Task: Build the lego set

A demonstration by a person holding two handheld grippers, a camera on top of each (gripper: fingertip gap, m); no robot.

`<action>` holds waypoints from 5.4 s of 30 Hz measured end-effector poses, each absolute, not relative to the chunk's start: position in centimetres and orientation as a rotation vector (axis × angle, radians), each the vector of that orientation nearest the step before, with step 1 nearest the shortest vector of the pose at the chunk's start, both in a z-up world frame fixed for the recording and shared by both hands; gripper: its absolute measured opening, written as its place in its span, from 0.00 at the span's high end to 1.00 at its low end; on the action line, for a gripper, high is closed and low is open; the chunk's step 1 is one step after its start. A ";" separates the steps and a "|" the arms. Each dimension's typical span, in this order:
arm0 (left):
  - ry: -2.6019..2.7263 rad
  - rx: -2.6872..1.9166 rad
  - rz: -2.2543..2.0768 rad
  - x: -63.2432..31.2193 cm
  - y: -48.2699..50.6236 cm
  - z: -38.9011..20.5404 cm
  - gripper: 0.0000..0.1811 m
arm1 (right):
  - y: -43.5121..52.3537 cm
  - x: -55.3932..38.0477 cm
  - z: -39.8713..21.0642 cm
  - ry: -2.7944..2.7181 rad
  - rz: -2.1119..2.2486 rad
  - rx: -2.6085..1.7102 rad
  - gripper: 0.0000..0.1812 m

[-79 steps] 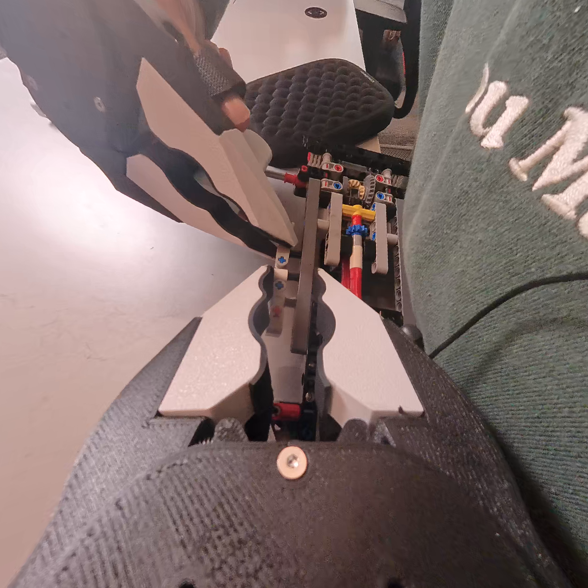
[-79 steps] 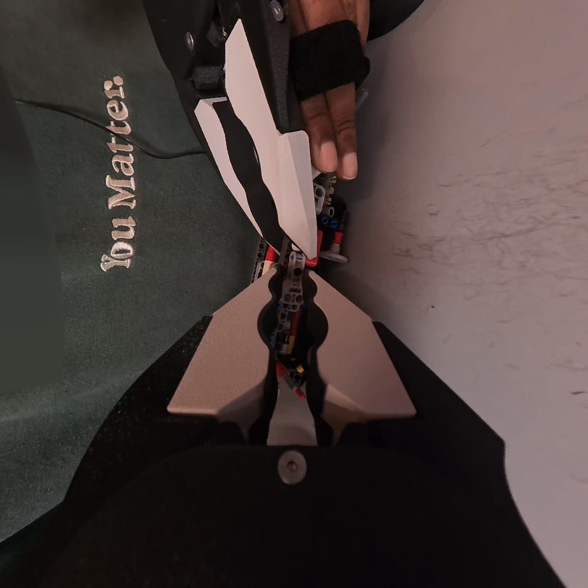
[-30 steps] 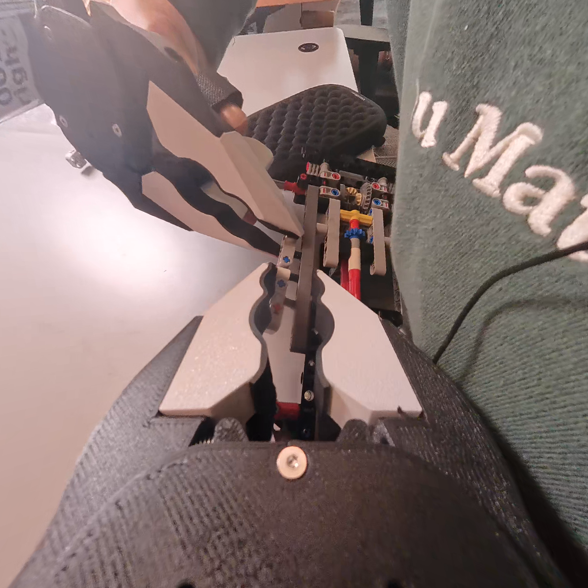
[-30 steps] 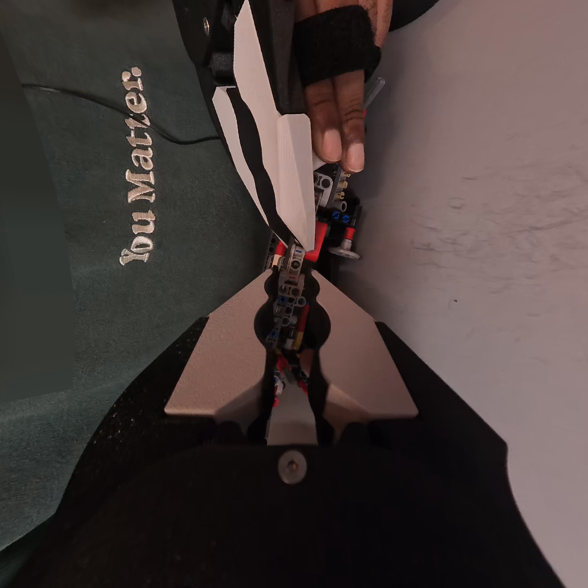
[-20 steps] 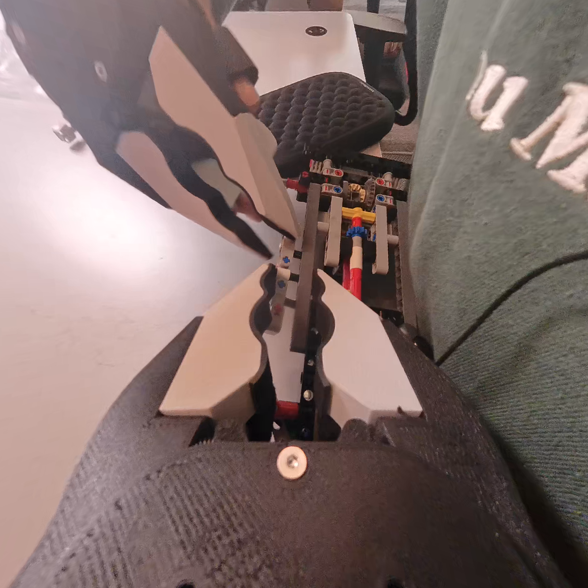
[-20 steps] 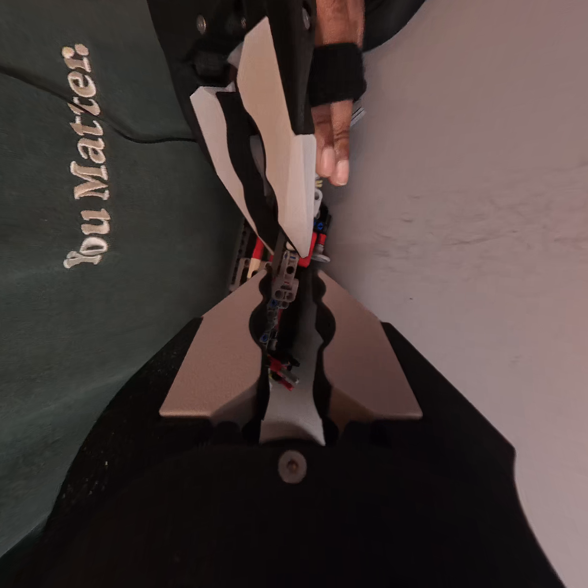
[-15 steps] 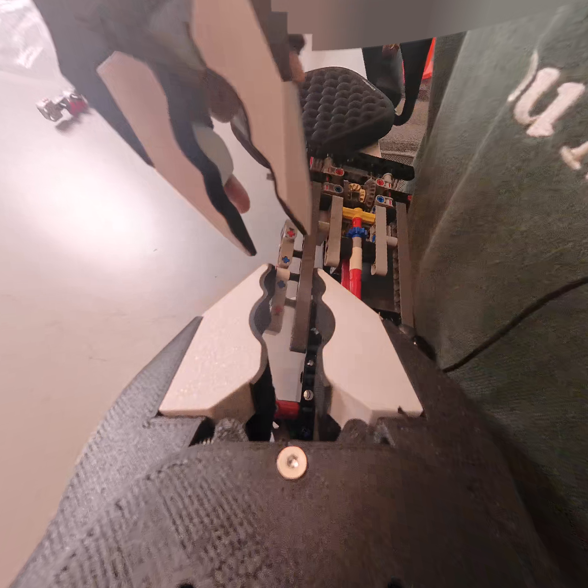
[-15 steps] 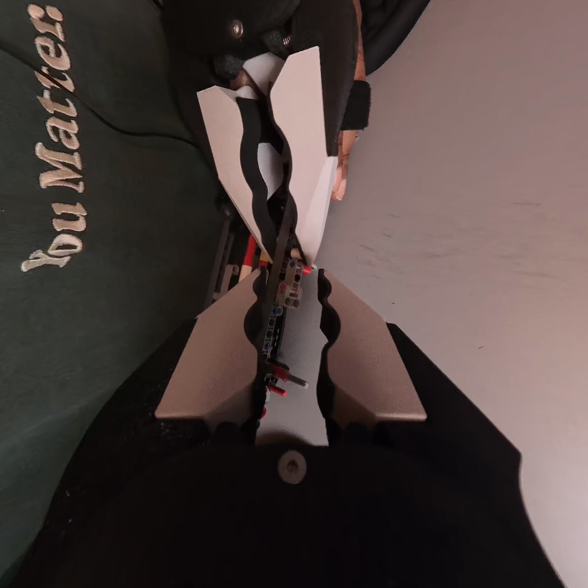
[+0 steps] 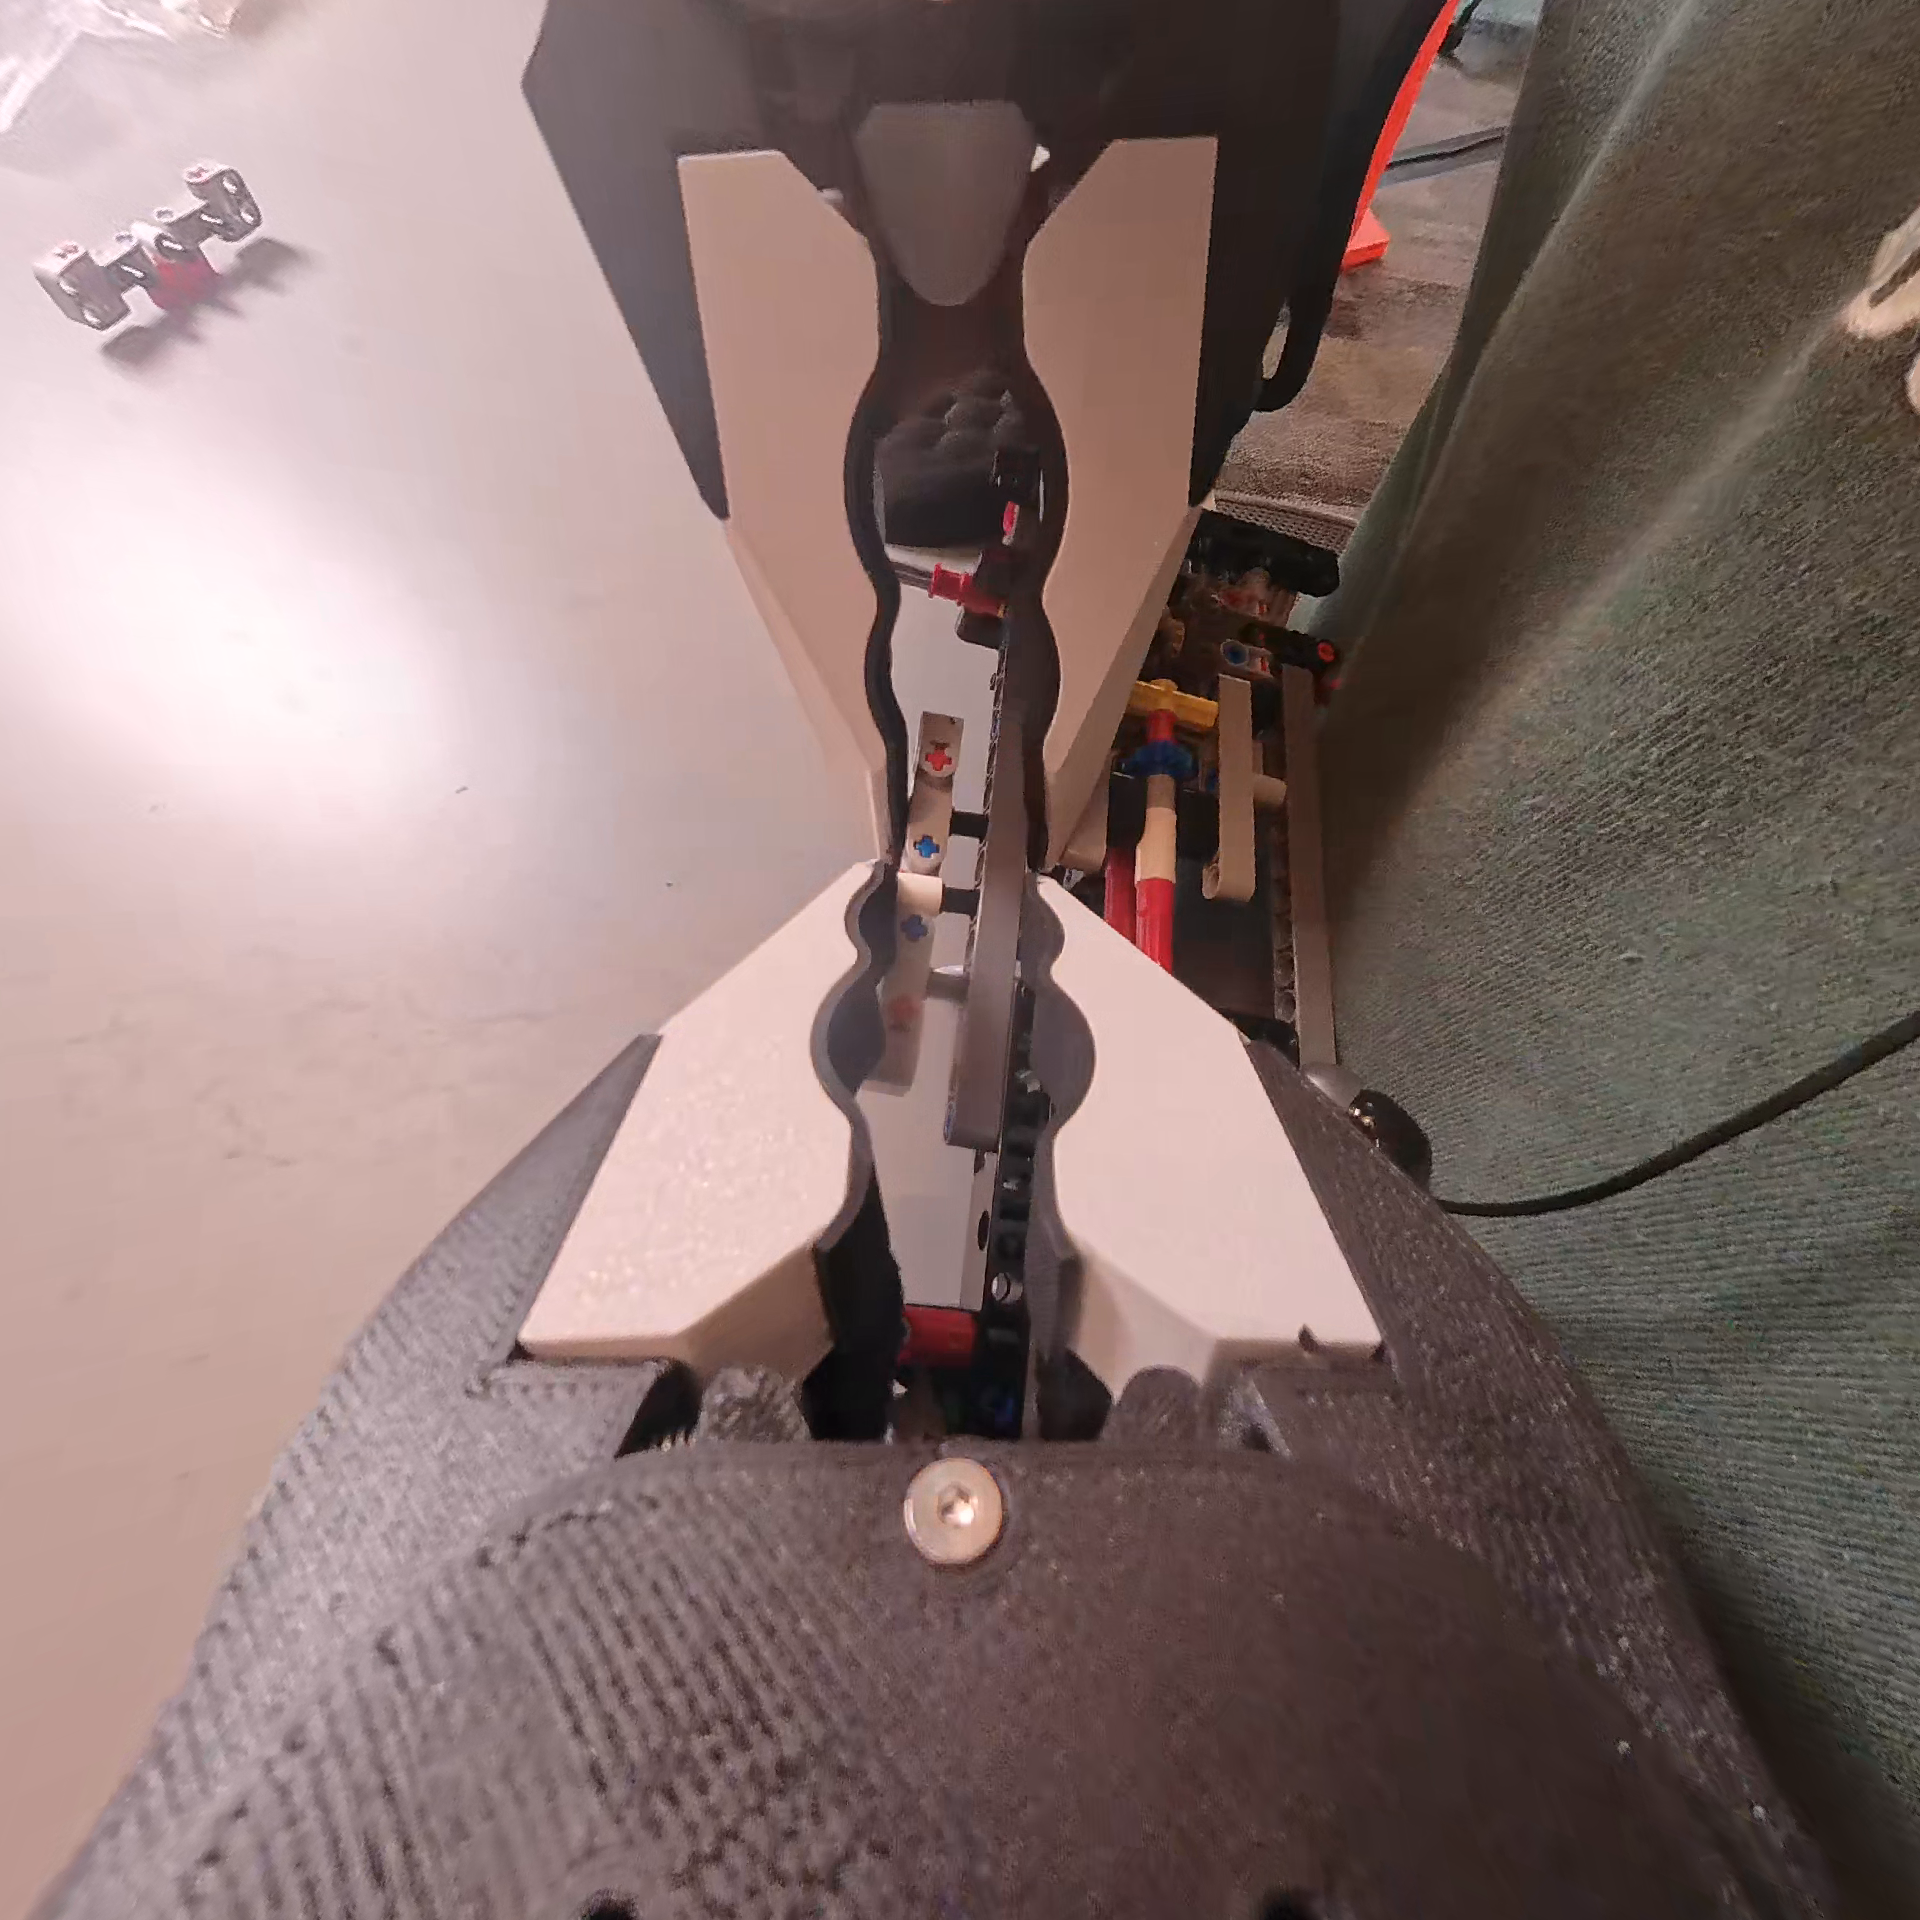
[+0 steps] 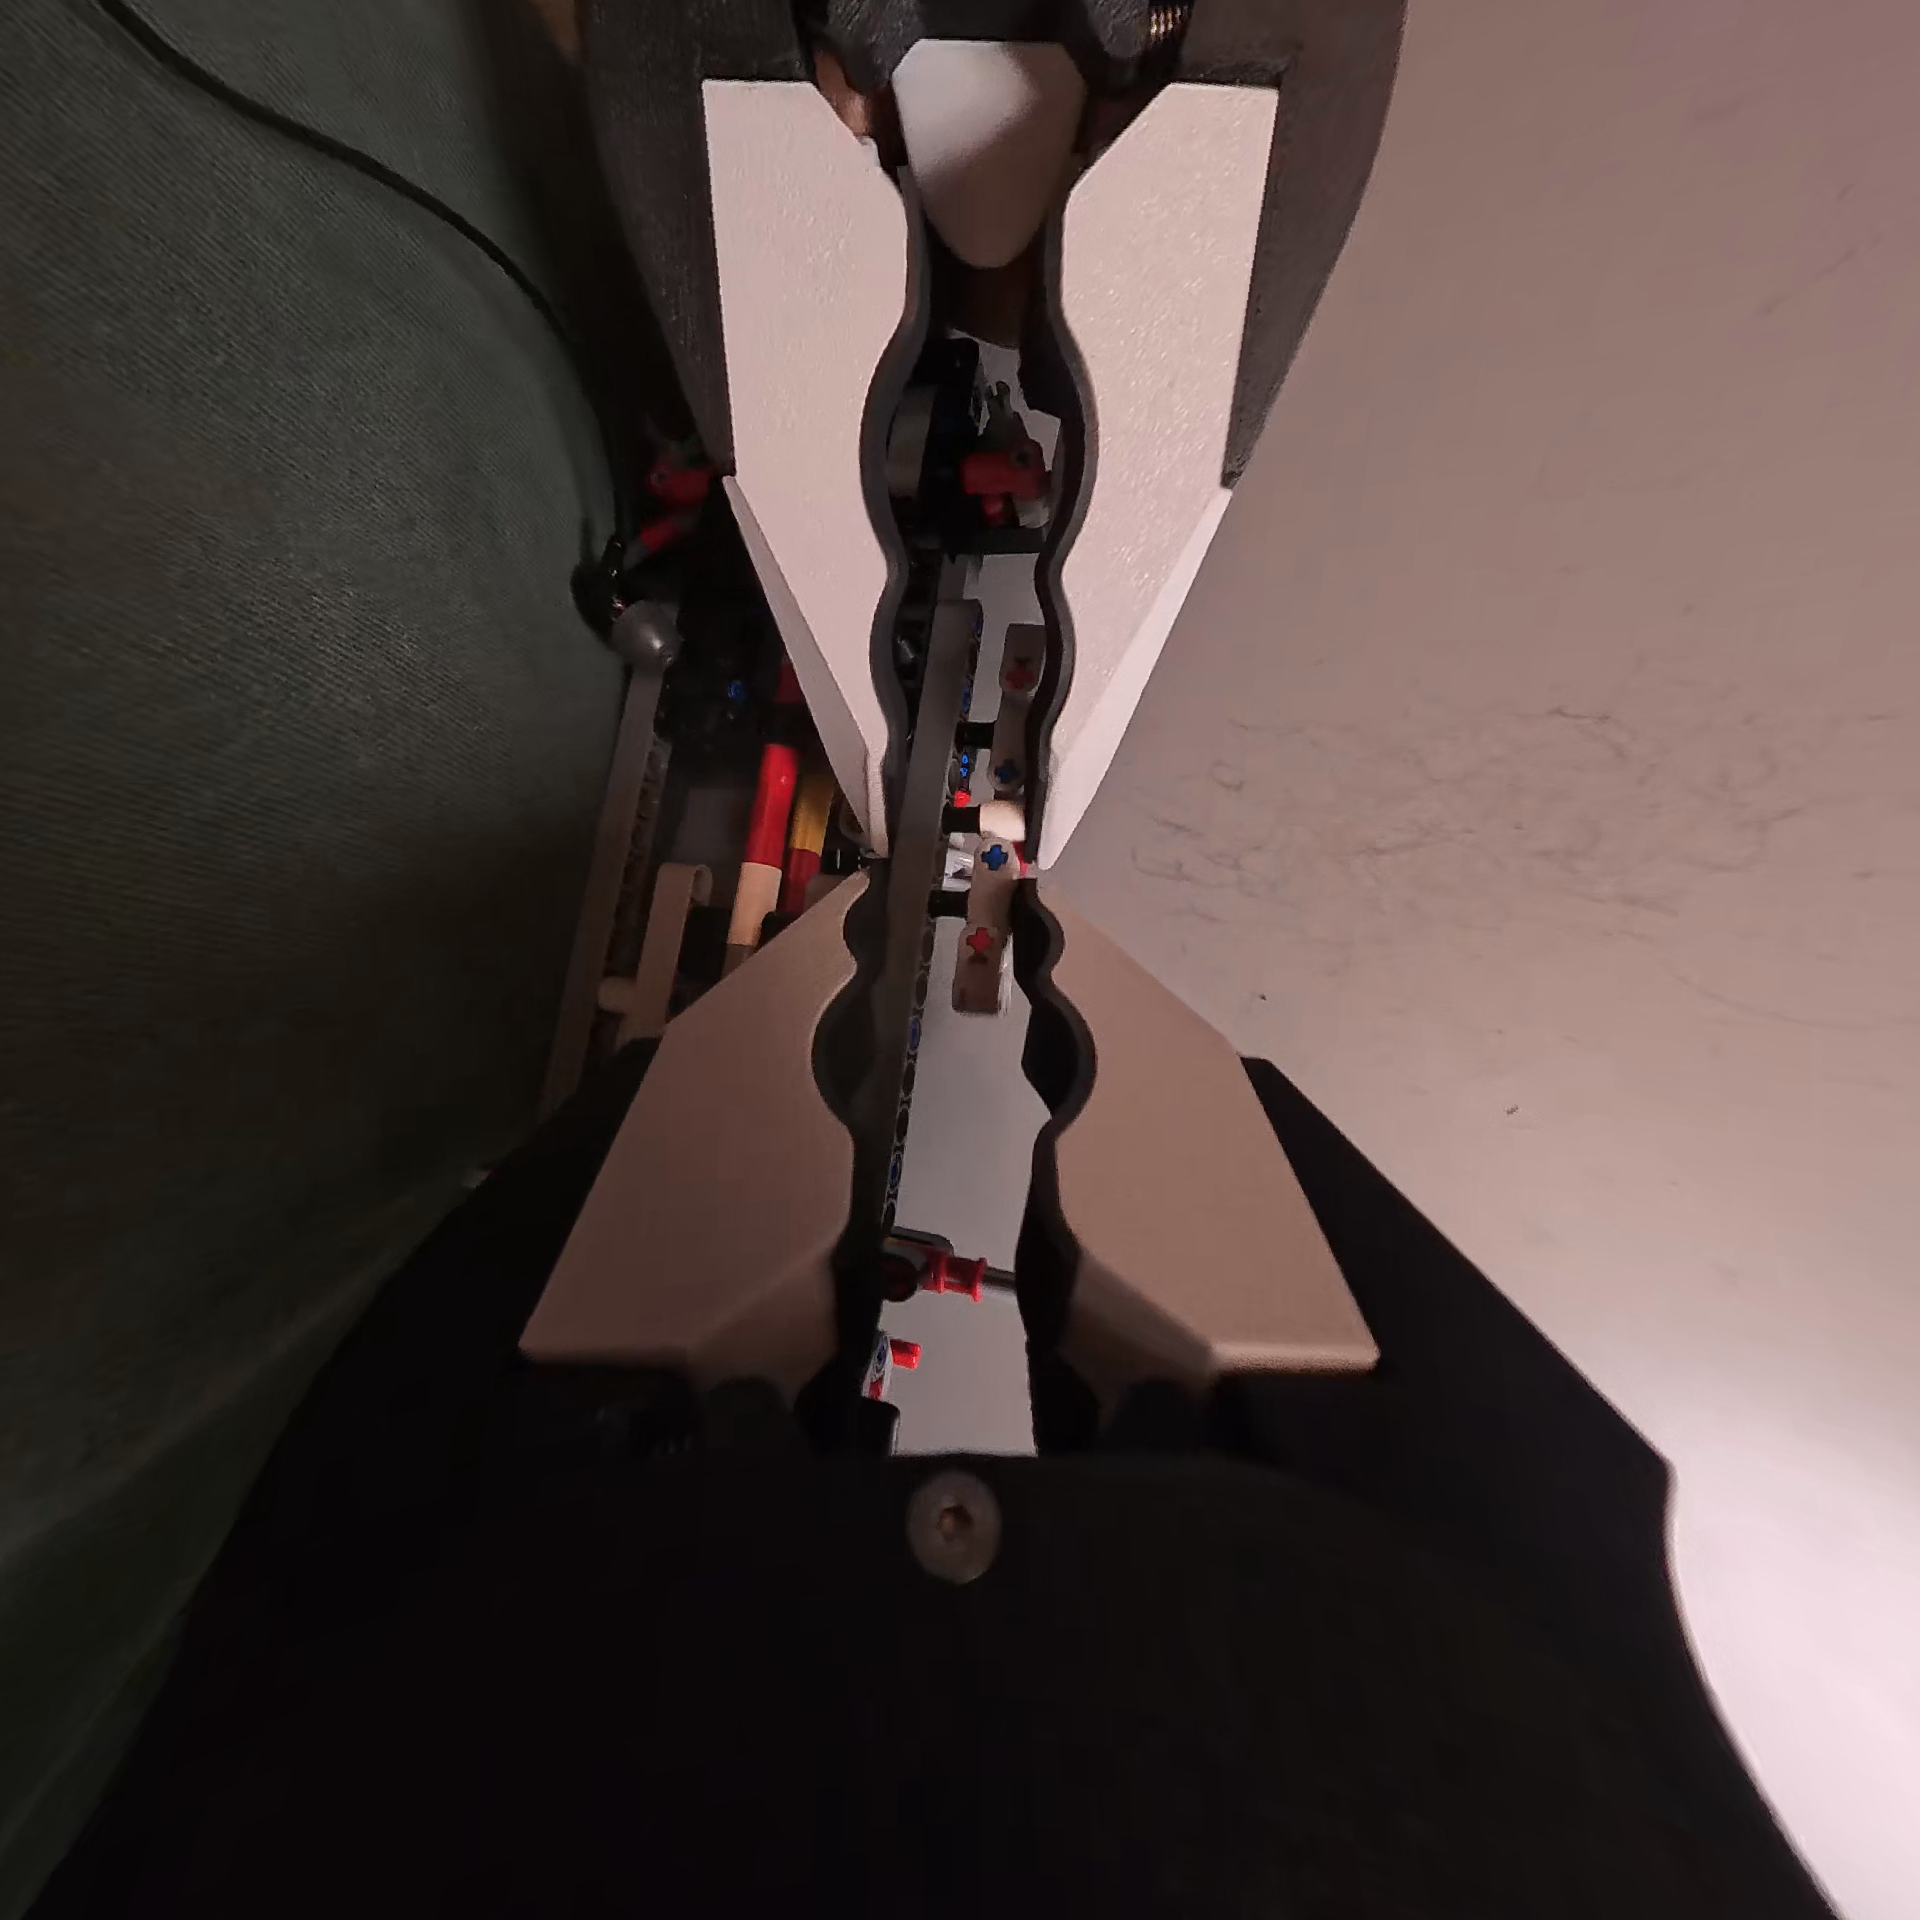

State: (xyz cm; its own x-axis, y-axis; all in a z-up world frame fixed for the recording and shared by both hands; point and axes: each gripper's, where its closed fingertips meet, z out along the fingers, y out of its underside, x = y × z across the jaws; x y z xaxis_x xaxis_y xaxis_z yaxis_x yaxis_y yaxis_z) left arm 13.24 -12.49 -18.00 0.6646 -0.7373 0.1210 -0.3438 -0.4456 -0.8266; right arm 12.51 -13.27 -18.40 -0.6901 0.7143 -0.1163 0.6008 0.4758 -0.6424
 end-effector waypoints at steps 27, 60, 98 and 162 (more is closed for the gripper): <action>0.916 -2.062 -0.649 12.9 -13.0 -17.9 0.80 | -13.3 11.9 -18.4 -2.542 1.002 -1.146 0.88; 1.015 -2.068 -0.449 13.0 -13.0 -18.1 0.88 | -13.7 12.1 -18.3 -2.540 0.959 -1.054 0.89; 0.915 -2.095 -0.558 10.4 -13.1 -17.1 0.96 | -13.9 10.9 -18.1 -2.515 1.046 -1.099 0.86; 0.911 -2.202 -0.662 11.6 -13.6 -17.1 0.85 | -13.8 10.9 -17.7 -2.426 0.982 -1.155 0.87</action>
State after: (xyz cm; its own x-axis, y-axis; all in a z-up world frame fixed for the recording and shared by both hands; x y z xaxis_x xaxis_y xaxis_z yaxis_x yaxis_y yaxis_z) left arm 11.55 -13.63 -17.07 0.6302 -0.7510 0.1970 -0.4195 -0.5429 -0.7275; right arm 10.86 -13.80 -17.70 -0.6410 0.7667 -0.0367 0.5763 0.4492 -0.6827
